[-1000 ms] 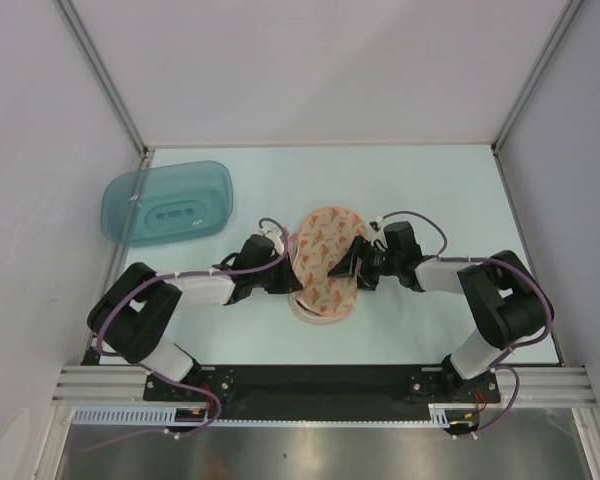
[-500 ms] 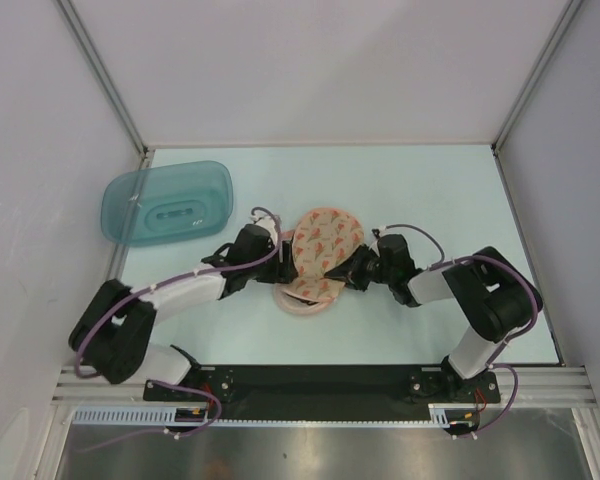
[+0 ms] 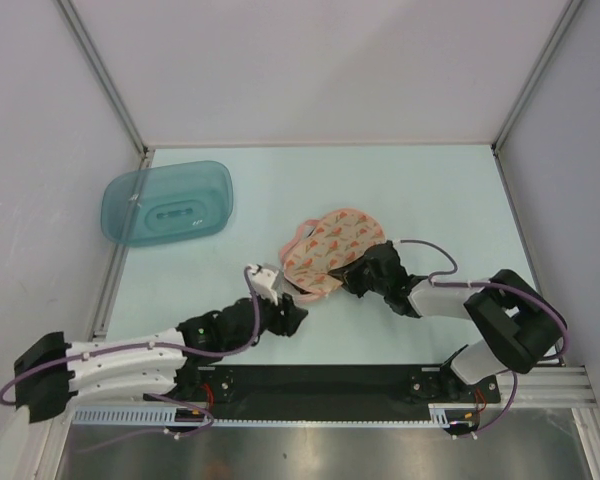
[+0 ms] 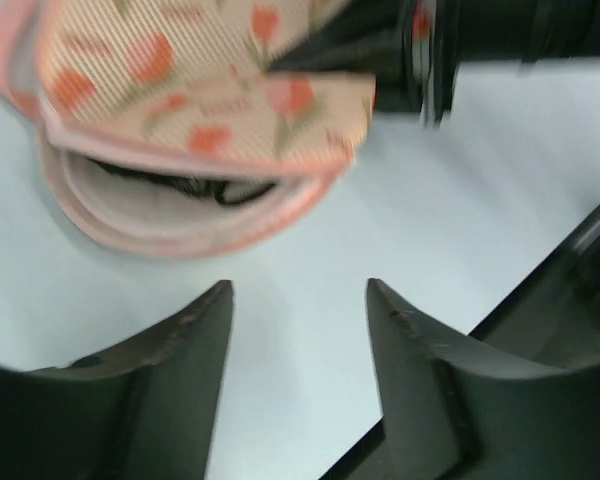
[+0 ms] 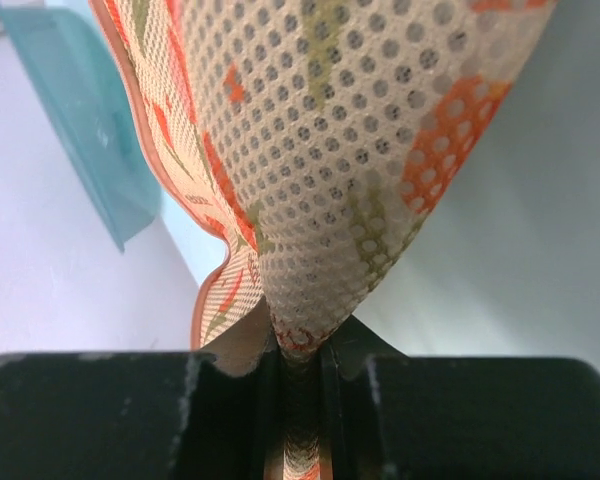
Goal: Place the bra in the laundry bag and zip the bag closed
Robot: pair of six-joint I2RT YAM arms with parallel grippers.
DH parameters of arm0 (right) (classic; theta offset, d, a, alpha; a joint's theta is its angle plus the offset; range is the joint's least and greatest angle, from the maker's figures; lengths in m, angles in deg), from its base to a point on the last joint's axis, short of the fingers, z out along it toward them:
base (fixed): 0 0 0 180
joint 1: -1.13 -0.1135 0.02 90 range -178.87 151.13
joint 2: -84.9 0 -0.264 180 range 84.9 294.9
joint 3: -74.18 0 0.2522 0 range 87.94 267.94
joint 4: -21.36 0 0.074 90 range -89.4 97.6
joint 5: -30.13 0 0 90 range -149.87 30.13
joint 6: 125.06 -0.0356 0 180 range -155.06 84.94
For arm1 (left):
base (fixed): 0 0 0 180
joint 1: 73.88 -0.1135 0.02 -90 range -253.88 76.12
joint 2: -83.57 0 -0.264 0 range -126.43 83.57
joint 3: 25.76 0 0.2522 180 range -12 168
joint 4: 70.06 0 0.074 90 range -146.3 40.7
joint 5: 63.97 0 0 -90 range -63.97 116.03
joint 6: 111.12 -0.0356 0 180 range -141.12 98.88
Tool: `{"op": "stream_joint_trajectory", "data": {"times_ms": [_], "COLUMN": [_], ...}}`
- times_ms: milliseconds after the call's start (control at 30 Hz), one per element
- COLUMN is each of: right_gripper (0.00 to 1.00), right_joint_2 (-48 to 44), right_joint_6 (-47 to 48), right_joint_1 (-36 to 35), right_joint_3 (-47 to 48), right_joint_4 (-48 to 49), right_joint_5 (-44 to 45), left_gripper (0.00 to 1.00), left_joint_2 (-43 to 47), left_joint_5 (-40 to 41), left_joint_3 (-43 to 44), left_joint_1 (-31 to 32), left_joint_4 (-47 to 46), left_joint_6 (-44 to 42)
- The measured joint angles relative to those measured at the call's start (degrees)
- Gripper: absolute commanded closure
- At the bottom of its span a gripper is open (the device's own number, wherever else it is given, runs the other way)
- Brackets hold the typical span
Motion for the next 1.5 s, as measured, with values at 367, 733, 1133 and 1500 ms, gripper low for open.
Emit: {"op": "stream_joint_trajectory", "data": {"times_ms": [367,733,1133,1500], "right_gripper": [0.84,0.83,0.88,0.94], "right_joint_2": [-4.17,-6.49,-8.7,-9.42], "right_joint_6": [-6.71,-13.35,-18.78,-19.02], "right_joint_1": [-3.32,-7.74,-11.15,-11.28], "right_joint_3": [4.39,5.99,6.03,4.9], "right_joint_4": [-13.51,-19.8,-22.62,-22.43], "right_joint_5": [7.82,13.77,19.19,19.71], "left_gripper": [0.34,0.34,0.8,1.0], "left_joint_2": [-20.0,-27.87,-29.75,-29.44], "left_joint_5": [7.65,12.48,15.08,11.28], "left_joint_3": [-1.44,1.16,4.2,5.11], "left_joint_1": [7.61,7.69,4.55,2.21], "left_joint_4": [-19.56,-30.88,-30.88,-27.19], "left_joint_6": [-5.01,-8.7,-8.07,-6.49]}}
